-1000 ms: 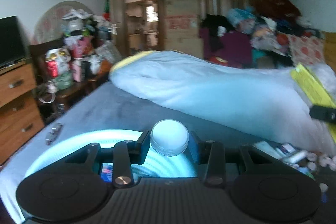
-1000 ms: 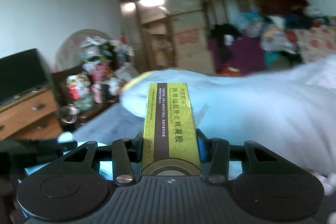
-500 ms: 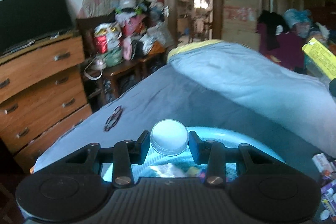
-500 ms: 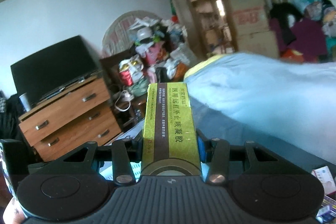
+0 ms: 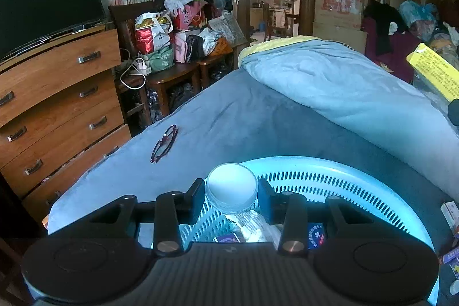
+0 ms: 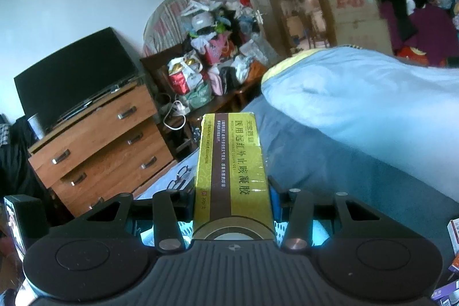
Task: Organize objects
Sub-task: 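Drop the white cap from the left gripper into the basket while the right drops the yellow box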
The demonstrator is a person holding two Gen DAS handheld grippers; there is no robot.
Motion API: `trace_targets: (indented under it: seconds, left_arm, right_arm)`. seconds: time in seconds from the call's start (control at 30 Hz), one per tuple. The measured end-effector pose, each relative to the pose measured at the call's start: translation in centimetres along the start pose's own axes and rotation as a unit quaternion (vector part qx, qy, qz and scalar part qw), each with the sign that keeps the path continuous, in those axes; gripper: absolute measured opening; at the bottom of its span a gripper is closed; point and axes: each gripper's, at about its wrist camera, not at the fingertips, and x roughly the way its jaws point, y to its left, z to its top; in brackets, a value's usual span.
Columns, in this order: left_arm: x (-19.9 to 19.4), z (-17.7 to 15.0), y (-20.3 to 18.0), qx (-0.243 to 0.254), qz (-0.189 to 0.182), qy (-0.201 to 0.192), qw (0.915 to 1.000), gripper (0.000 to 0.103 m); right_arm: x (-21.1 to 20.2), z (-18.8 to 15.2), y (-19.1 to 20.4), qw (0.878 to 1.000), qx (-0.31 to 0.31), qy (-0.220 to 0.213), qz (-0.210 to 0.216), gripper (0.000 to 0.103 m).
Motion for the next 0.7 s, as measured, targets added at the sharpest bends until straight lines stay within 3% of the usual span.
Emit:
trace_targets:
  seconds: [0.7]
  left_arm:
    - [1.1,6.2,0.2,0.018,0.018,0.02,0.9995,0.042]
  right_arm:
    - [1.8,-1.3,1.4,0.999,-0.021,0.035,0.016,0.047]
